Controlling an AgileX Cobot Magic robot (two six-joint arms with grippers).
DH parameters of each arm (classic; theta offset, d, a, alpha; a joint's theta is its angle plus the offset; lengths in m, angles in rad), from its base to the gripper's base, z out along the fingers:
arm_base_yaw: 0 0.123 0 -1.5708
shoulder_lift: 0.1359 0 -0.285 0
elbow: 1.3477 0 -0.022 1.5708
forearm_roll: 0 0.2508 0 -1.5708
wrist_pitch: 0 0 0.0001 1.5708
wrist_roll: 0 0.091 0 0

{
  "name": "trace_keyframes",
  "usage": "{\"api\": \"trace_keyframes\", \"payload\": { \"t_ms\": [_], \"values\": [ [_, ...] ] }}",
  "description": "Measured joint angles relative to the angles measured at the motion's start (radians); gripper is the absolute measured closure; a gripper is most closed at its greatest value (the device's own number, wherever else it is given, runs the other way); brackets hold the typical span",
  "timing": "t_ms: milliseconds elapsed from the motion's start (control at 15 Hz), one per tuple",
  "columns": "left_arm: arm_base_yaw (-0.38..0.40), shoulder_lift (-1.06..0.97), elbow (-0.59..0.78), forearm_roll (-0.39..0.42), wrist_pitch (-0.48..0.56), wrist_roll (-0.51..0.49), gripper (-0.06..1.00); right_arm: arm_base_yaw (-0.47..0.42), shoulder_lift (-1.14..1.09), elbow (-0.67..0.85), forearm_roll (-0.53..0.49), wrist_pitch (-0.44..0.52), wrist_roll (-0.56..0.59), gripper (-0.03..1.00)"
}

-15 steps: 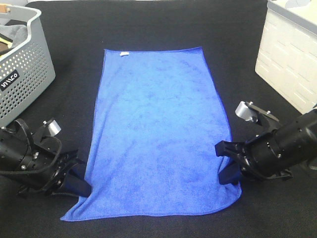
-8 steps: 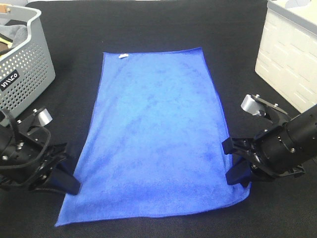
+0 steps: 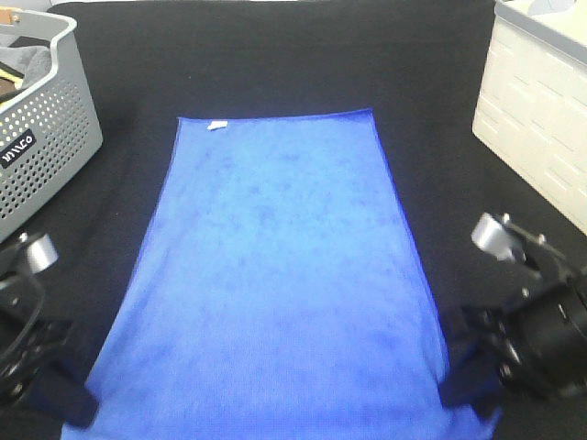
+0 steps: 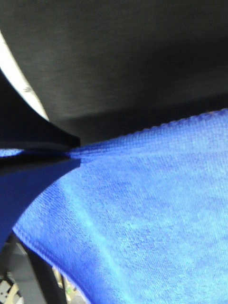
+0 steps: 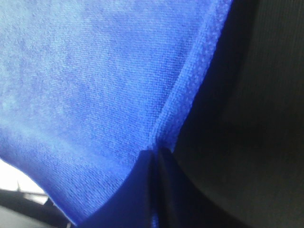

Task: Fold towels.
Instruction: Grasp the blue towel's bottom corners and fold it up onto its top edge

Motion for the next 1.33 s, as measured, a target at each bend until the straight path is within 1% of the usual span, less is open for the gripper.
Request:
{"api": "trace_keyframes", "payload": {
  "t_ms": [133, 267, 400, 533, 667, 800, 867, 1067, 1133, 1333],
  "values": [
    [0.0, -0.03, 0.036, 0.004, 0.0, -0.005, 0.94, 0.0, -0.01, 0.042, -0.005, 0.009, 0.001, 0.97],
    [0.0, -0.033, 0.042, -0.016, -0.007, -0.006, 0.94, 0.0, -0.014, 0.03, -0.012, 0.002, 0.001, 0.97],
    [0.0, -0.033, 0.029, -0.026, -0.028, -0.012, 0.94, 0.0, -0.012, -0.031, -0.021, 0.001, 0.001, 0.97],
    [0.0, -0.03, -0.044, -0.008, -0.032, -0.05, 0.94, 0.0, -0.008, -0.127, -0.052, 0.002, 0.024, 0.97],
    [0.0, -0.001, -0.159, 0.064, -0.033, -0.136, 0.94, 0.0, 0.022, -0.246, -0.111, 0.007, 0.079, 0.97],
    [0.002, 0.069, -0.294, 0.147, -0.033, -0.216, 0.94, 0.0, 0.084, -0.374, -0.181, 0.025, 0.14, 0.97],
    [0.008, 0.104, -0.349, 0.167, -0.033, -0.231, 0.94, 0.0, 0.12, -0.435, -0.21, 0.031, 0.166, 0.97],
    [0.021, 0.24, -0.548, 0.182, -0.025, -0.246, 0.94, 0.0, 0.251, -0.63, -0.268, 0.034, 0.215, 0.97],
    [0.021, 0.311, -0.661, 0.184, -0.02, -0.264, 0.94, 0.0, 0.323, -0.732, -0.287, 0.036, 0.223, 0.97],
    [0.021, 0.431, -0.867, 0.191, -0.013, -0.302, 0.94, 0.0, 0.464, -0.943, -0.346, 0.039, 0.273, 0.97]
  ]
}}
